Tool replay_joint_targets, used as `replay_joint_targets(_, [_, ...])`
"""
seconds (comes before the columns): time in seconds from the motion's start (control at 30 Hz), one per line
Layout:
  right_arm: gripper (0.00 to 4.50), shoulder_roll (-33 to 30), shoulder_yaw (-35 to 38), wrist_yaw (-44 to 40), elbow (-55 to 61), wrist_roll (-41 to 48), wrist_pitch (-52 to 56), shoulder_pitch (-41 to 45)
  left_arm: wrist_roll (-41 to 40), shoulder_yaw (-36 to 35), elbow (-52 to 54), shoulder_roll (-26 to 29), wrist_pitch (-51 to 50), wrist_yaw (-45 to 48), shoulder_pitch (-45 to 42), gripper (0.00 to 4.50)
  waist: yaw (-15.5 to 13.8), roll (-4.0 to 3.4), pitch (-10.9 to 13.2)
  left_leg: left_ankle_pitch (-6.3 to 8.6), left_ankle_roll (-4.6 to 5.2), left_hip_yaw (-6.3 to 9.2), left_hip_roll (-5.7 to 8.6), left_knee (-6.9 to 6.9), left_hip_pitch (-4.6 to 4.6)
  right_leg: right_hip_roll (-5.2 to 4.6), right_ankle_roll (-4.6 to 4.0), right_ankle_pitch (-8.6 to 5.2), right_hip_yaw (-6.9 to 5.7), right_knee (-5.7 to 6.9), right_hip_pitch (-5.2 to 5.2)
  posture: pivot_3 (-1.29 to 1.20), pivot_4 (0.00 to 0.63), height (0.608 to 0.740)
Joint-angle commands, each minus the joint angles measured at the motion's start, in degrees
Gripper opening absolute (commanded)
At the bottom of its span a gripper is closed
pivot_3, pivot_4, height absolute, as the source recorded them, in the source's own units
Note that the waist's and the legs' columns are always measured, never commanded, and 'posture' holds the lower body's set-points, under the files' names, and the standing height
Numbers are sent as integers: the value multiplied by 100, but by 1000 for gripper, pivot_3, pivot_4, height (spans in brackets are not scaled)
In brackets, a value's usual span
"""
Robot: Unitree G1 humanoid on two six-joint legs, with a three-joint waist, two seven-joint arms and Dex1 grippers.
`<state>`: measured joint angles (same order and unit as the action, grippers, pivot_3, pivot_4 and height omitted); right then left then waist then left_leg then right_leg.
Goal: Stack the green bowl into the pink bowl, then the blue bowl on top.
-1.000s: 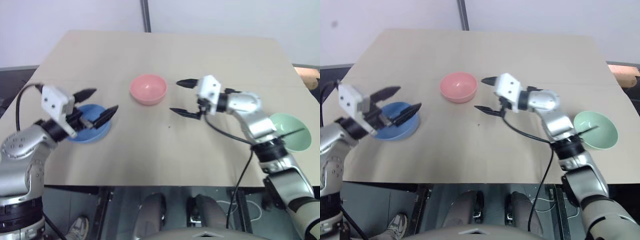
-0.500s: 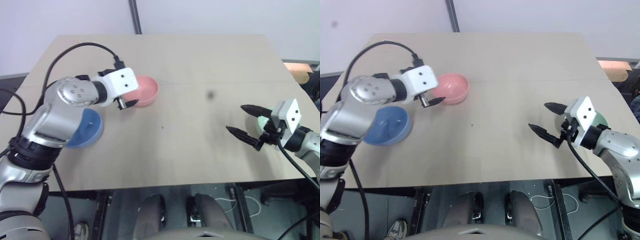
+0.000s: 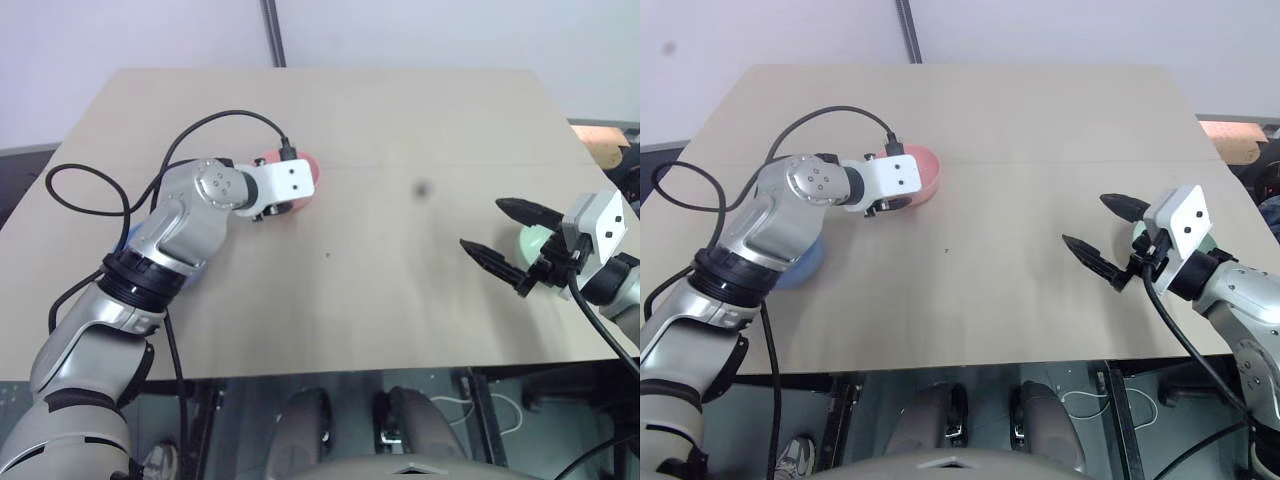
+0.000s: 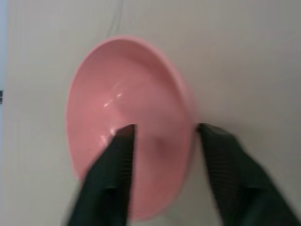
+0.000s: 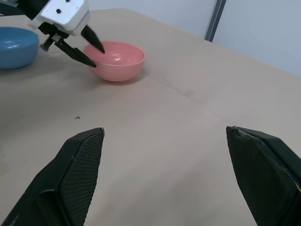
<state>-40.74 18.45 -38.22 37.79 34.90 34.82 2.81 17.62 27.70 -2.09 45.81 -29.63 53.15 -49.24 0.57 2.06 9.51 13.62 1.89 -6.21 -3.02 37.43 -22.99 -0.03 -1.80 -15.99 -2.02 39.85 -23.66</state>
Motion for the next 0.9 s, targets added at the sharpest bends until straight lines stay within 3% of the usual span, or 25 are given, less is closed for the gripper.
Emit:
replay_joint_targets(0.03, [4500,-80,50,91,232,52,-49,109,179,-75,-17,-95,61,52,-102,210,-1,0,0,0,0,0,0,1,0,0,0,0,0,0,0,0,150,740])
replay_joint_targets(0.07, [4500,-75,33,110,218,31,-59,123,182,-103,-63,-140,83,61,-137,49,-1,1,1,0,0,0,0,1,0,0,0,0,0,0,0,0,150,740])
replay_joint_targets(0.33, [4500,-90,-50,141,126,-113,-167,160,9,-351,121,-176,350,373,-73,49,0,1,1,-1,0,1,0,2,-2,0,0,0,-1,1,-1,0,150,740])
replay_joint_targets(0.4, [4500,-108,-18,136,81,-118,-188,188,-439,-586,401,-163,618,645,71,49,4,1,0,0,0,1,0,2,-3,0,0,0,-1,0,-1,0,150,740])
replay_joint_targets(0.6, [4500,-193,73,59,11,-135,-283,100,-1788,-1246,1416,627,2265,1950,1039,49,20,-1,0,-2,-3,-3,-3,-1,3,-1,-8,3,2,1,-1,0,150,740])
replay_joint_targets(0.73, [4500,-191,34,79,61,-132,-272,7,-1774,-1312,1614,1146,2675,2291,1333,49,8,-1,0,-2,-2,-3,-2,0,4,-1,-1,0,1,2,2,0,150,740])
replay_joint_targets(0.9, [4500,-163,-75,108,85,-173,-288,-55,-1695,-1218,1635,1073,2870,2261,1388,49,-39,-1,-1,3,25,-2,0,13,5,-2,4,1,1,1,9,0,150,740])
